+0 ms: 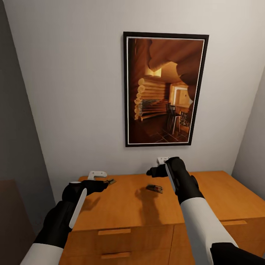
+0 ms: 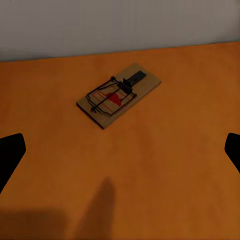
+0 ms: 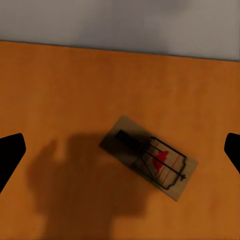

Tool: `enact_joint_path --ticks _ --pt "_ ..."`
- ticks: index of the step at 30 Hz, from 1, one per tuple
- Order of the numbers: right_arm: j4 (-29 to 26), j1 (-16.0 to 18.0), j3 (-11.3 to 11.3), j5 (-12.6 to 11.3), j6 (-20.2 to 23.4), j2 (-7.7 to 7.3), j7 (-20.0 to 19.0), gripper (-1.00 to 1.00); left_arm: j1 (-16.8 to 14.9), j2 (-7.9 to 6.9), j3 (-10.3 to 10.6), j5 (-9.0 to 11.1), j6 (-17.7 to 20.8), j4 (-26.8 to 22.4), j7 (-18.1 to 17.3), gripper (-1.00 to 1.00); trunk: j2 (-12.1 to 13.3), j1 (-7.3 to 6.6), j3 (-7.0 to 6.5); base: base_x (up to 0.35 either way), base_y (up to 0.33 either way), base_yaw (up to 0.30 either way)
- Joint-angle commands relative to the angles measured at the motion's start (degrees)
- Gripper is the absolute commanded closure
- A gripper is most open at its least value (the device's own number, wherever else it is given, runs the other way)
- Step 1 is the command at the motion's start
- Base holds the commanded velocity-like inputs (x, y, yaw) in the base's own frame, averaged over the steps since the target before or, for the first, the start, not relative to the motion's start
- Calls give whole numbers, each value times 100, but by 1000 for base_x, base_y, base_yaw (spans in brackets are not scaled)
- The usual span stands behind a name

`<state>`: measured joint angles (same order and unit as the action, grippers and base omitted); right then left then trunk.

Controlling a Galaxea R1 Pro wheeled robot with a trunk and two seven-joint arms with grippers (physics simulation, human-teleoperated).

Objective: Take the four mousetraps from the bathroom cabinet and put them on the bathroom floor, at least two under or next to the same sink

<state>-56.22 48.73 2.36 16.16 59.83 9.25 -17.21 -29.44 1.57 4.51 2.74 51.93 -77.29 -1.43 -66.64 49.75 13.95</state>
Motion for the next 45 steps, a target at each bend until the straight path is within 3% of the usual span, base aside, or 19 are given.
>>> enact_joint_path --ticks 1,17,45 --pt "24 5 19 60 17 7 -55 -100 -6 1 -3 25 27 -5 3 -100 -5 1 8 3 0 0" --pt "734 5 25 65 17 -1 -54 -100 -5 1 -3 32 28 -5 2 -100 -5 1 8 0 0 0" --pt "607 5 45 80 17 -152 -54 -100 -4 1 10 25 28 -9 5 -100 -5 1 8 35 -7 0"
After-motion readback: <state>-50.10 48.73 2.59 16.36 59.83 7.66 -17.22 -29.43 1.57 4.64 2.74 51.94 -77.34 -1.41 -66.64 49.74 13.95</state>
